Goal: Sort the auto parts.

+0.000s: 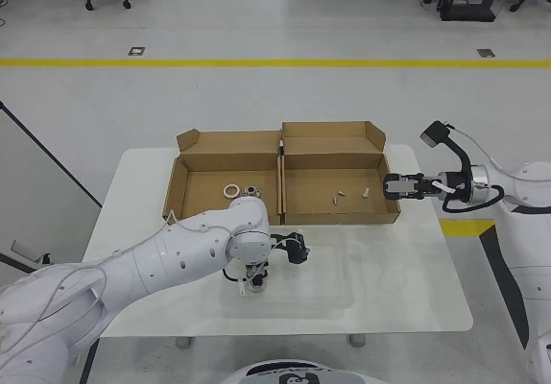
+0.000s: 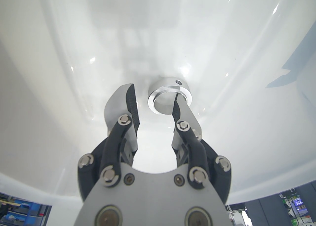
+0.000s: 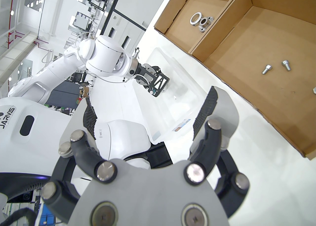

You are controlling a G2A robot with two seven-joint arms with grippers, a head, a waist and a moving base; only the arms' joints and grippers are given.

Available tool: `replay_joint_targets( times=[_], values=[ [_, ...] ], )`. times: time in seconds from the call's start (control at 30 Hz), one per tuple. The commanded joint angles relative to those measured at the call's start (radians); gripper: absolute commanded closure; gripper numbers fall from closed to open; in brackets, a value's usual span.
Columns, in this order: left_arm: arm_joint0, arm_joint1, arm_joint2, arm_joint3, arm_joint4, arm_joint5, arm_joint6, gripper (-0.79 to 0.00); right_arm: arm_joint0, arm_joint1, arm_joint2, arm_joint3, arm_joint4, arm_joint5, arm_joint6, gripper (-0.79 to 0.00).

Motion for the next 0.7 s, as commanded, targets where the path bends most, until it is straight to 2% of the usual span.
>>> replay_joint_targets(
  times=[0.0,0.2,0.37,0.43,0.47,0.5,0.67],
  values=[
    [0.001,-0.001,0.000,0.002,0.000,0.000,0.000,-0.329,0.000,0.000,0.000,0.000,0.000,0.000,0.000,-0.785],
    [0.010,-0.003,0.000,0.013,0.002,-0.009,0.009,-0.299,0.000,0.000,0.000,0.000,0.000,0.000,0.000,-0.785],
    [0.017,-0.006,0.000,0.029,0.003,-0.015,0.015,-0.234,0.000,0.000,0.000,0.000,0.000,0.000,0.000,-0.785],
    [0.019,-0.008,0.000,0.034,0.003,-0.014,0.014,-0.200,0.000,0.000,0.000,0.000,0.000,0.000,0.000,-0.785],
    [0.020,-0.009,0.000,0.035,0.002,-0.015,0.015,-0.132,0.000,0.000,0.000,0.000,0.000,0.000,0.000,-0.785],
    [0.020,-0.010,0.000,0.037,0.002,-0.015,0.015,0.000,0.000,0.000,0.000,0.000,0.000,0.000,0.000,-0.785],
    [0.006,-0.013,0.000,0.032,-0.013,-0.015,0.015,0.000,0.000,0.000,0.000,0.000,0.000,0.000,0.000,-0.785]
  ],
)
